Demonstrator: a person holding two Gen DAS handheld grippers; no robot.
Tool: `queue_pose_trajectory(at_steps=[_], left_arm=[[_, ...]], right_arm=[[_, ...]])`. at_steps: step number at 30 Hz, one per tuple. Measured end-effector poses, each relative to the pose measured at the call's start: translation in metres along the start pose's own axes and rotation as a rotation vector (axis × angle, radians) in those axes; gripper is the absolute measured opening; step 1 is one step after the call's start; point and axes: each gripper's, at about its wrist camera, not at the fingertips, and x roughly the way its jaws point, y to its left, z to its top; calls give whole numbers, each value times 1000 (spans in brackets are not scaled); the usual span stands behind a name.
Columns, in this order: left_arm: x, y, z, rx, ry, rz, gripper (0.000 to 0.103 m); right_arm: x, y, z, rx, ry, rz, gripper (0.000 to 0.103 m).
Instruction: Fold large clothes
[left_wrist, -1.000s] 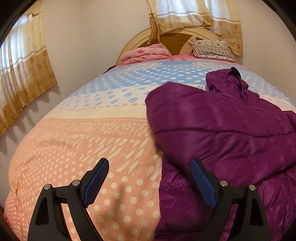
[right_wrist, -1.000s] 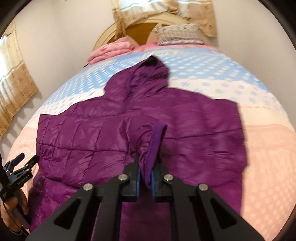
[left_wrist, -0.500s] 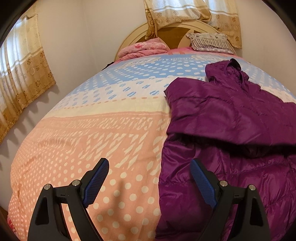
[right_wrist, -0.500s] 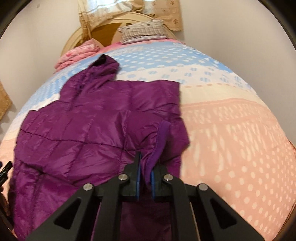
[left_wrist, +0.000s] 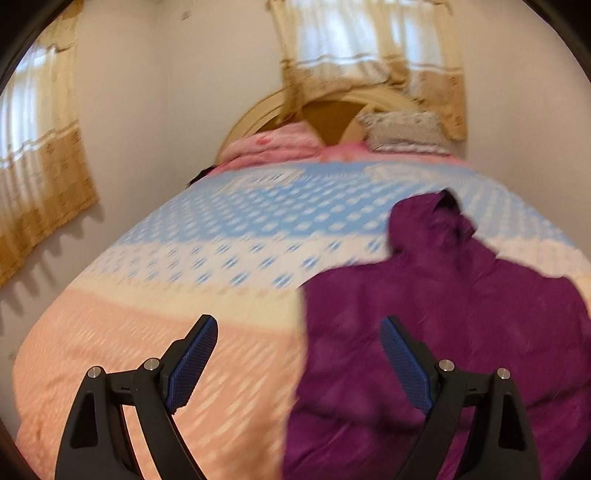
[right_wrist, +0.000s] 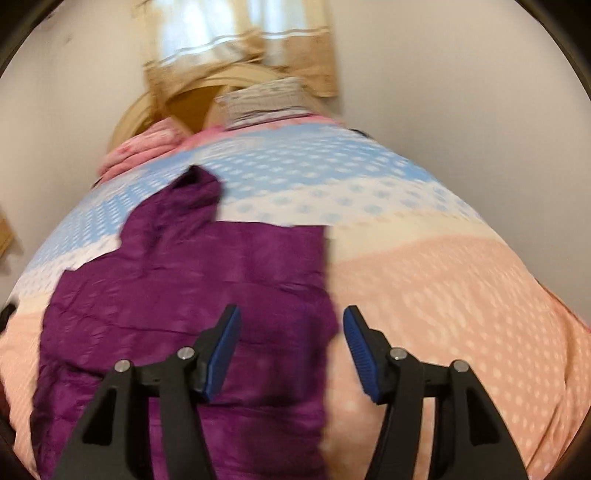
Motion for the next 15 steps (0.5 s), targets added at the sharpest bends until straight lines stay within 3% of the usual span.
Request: queue_pose_trajectory(at_steps=[1,5,9,15], left_arm=[[8,-8,4,6,2,-24,90],[56,-34,-1,42,65,12,90],[100,-42,-19,73,161,64,90],[121,-35,-34,33,227,17,90]], right_arm=[[9,10,2,-16,8,38,56],[51,27,-2,-17,70,47,43],[81,30,-16,-48,119,9,39],[87,25,-29,-50,123,11,37]])
